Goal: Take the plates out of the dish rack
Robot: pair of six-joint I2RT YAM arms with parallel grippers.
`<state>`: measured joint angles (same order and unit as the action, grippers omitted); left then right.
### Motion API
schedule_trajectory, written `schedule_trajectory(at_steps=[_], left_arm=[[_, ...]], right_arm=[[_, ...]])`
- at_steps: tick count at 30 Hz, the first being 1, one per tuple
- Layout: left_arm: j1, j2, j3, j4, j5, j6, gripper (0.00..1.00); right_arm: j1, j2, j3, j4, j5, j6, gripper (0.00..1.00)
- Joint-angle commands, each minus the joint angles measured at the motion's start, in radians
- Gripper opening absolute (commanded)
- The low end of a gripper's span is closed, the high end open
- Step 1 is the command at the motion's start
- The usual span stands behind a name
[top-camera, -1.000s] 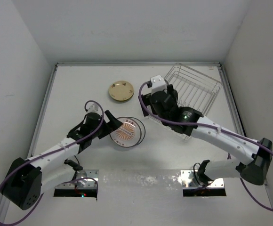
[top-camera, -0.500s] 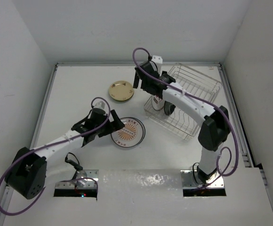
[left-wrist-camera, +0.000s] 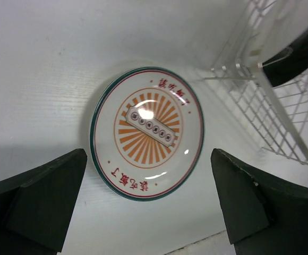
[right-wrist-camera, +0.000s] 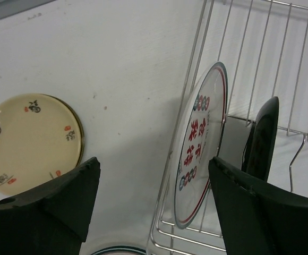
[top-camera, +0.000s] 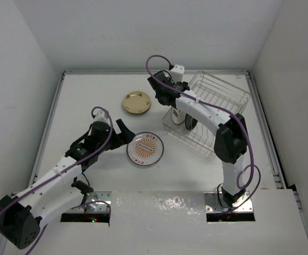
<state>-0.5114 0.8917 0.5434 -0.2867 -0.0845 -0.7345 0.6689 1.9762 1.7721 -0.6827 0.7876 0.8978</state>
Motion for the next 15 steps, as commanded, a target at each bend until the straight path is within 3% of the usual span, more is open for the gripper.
schedule_trajectory(at_steps=[1, 3, 5, 6, 12, 15], left_arm=[[-0.010, -0.100, 0.088, -0.067, -0.011, 0.046, 1.00], [-0.010, -0.143, 0.139, -0.136, -0.033, 0.081, 1.00], [-0.010, -0.200, 0.191, -0.202, -0.056, 0.121, 1.00], [-0.010, -0.218, 0.207, -0.219, -0.066, 0.133, 1.00], [-0.010, -0.292, 0.291, -0.328, -0.127, 0.184, 1.00], [-0.010, -0.293, 0.299, -0.342, -0.136, 0.190, 1.00]], right_arm=[[-0.011, 0.032, 0.027, 0.026, 0.067, 0.020, 0.71], [-0.015, 0.033, 0.007, 0.061, 0.081, 0.015, 0.59], [-0.020, 0.032, -0.011, 0.087, 0.090, 0.012, 0.41], [-0.020, 0.032, -0.011, 0.095, 0.091, 0.013, 0.41], [-0.028, 0.013, -0.062, 0.106, 0.075, 0.059, 0.06], [-0.028, -0.037, -0.106, 0.137, 0.062, 0.087, 0.00]])
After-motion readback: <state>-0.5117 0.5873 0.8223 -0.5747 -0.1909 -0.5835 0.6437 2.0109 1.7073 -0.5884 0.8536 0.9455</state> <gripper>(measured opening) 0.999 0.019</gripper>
